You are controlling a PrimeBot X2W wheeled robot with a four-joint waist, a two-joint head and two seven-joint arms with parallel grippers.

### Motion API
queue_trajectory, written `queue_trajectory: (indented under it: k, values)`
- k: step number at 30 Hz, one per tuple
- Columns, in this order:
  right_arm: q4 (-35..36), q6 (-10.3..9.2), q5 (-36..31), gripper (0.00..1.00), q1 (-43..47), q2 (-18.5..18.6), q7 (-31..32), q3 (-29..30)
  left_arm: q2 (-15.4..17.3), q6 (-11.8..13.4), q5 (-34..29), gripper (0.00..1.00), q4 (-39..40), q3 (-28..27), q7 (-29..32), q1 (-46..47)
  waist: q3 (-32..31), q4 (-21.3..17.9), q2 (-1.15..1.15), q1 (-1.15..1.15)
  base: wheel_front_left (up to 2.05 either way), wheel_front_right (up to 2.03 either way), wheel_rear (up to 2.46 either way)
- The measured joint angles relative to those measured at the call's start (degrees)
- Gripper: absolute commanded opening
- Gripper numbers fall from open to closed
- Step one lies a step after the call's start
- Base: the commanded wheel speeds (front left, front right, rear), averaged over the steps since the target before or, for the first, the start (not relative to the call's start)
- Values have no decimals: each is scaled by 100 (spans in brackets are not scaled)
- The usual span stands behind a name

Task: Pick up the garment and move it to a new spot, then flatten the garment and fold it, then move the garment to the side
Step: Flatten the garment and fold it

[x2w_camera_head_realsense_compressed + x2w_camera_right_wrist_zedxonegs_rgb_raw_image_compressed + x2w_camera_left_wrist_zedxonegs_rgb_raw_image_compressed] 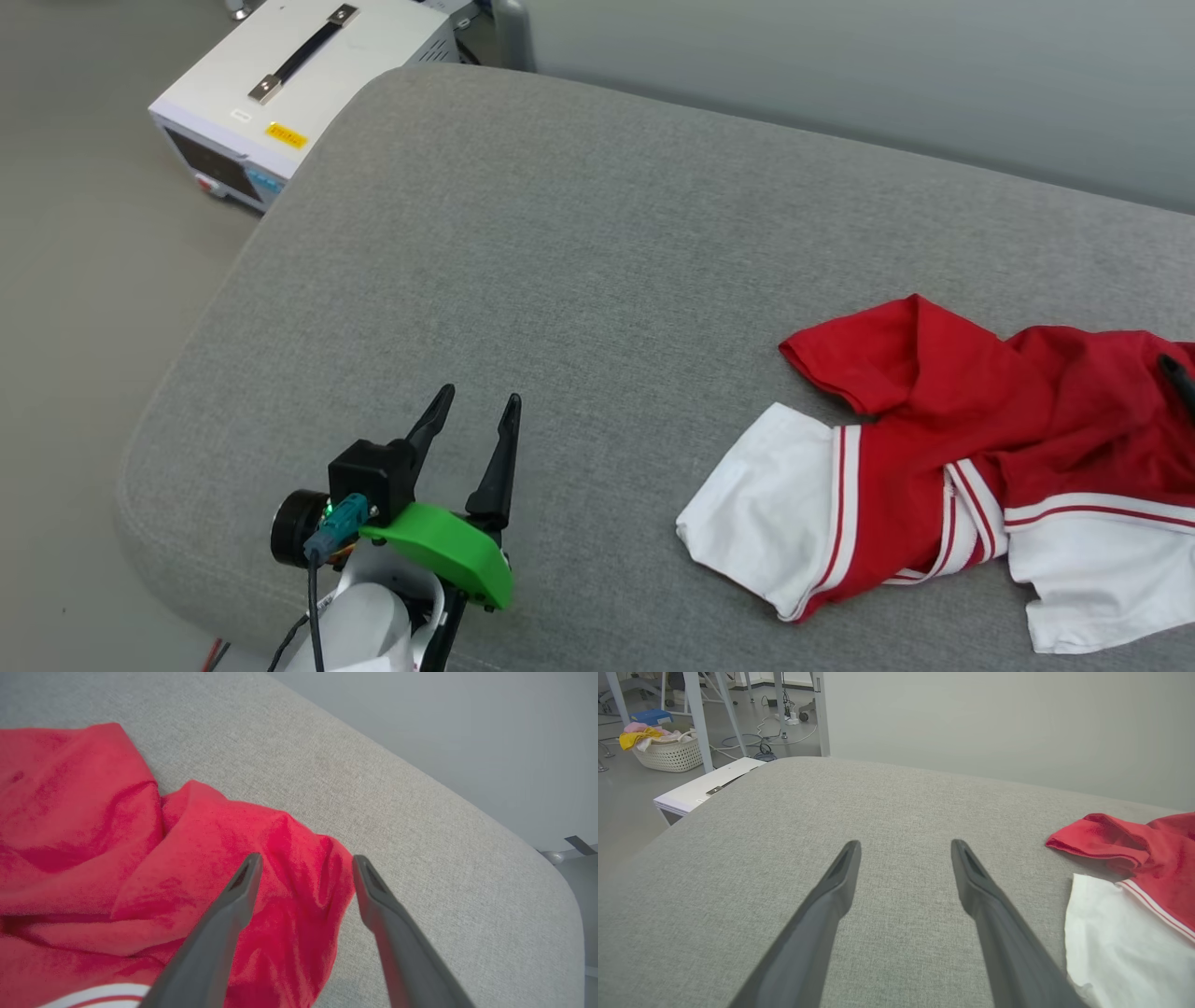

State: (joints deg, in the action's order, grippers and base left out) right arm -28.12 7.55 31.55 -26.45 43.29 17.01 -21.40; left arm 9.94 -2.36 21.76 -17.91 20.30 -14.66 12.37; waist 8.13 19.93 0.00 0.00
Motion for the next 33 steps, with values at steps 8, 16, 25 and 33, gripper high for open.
queue_trajectory:
  k: [8,16,25,33]
  values:
    - [811,-1,-270,100,750,-988,-1980,1095,-5,-144,213,100,91,-91,0,-248,-386,-614,0,0,0,0,0]
    - [1875,-1,-740,100,2114,-2138,-2810,1862,-66,-198,172,100,624,-321,0,-643,-662,-1054,0,0,0,0,0]
    - [2540,-2,-1167,100,3053,-3084,-2894,2256,-208,-296,87,100,595,-319,0,-1027,-819,-1413,0,0,0,0,0]
    - [2943,-2,-1324,100,3148,-3181,-2706,2285,-201,-287,46,100,514,-201,570,-934,-695,-1608,0,0,0,0,0]
